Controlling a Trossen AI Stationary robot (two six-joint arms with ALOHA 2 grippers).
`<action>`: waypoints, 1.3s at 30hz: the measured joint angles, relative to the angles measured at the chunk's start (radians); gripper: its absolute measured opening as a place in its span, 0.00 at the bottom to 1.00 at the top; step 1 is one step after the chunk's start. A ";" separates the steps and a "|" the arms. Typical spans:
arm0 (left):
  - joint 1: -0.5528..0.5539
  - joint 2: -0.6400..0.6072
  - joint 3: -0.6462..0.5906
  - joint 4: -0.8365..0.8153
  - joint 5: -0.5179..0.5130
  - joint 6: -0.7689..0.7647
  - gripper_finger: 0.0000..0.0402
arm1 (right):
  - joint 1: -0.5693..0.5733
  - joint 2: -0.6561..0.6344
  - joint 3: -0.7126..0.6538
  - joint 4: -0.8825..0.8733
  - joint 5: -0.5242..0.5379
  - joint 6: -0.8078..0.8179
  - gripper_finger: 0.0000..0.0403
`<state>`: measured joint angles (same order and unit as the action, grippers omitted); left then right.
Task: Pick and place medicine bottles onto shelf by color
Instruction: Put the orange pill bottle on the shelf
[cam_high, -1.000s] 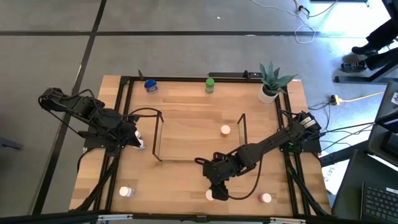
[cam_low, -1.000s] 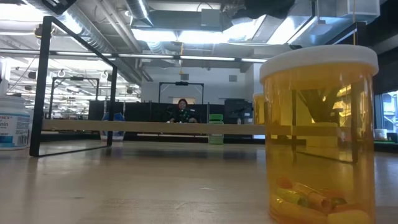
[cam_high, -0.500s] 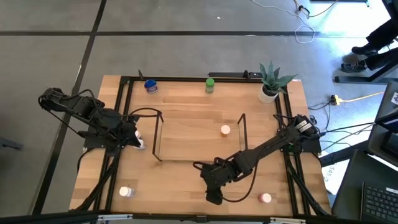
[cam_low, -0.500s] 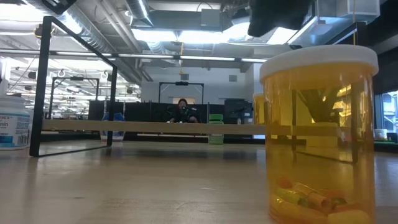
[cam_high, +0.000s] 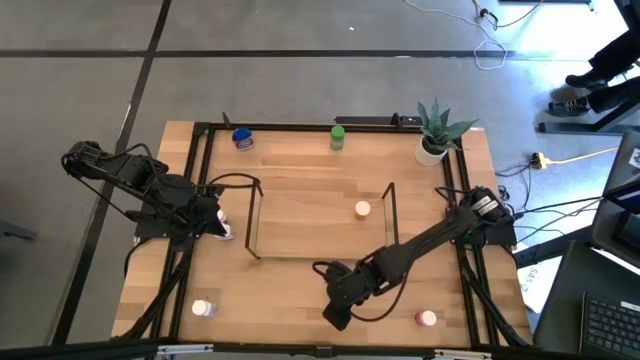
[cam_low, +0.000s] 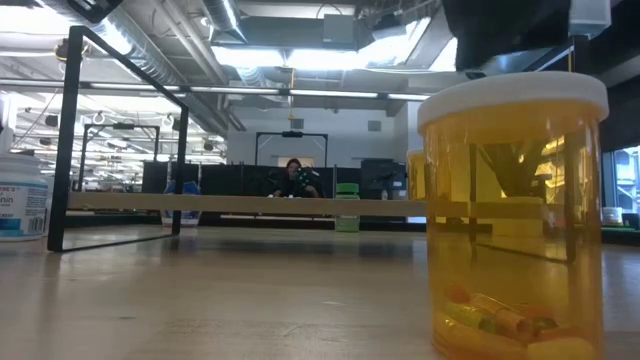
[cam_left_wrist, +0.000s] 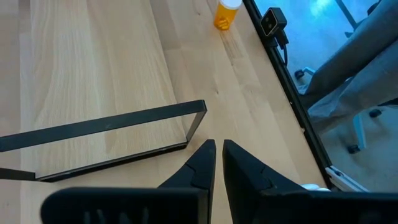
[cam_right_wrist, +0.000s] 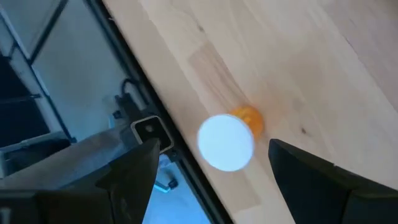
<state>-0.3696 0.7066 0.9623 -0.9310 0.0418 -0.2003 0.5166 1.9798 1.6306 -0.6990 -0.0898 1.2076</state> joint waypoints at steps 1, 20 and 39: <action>0.000 0.000 0.000 0.000 0.000 0.000 0.06 | 0.000 0.008 0.000 0.001 -0.002 0.021 0.75; 0.000 0.000 0.000 0.001 0.000 0.000 0.06 | 0.007 0.097 0.011 0.005 -0.044 0.041 0.75; 0.000 0.000 0.000 0.001 0.000 0.000 0.06 | 0.032 0.125 0.023 0.035 -0.017 -0.090 0.75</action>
<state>-0.3695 0.7065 0.9623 -0.9302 0.0418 -0.2001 0.5488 2.1043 1.6531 -0.6639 -0.1066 1.1180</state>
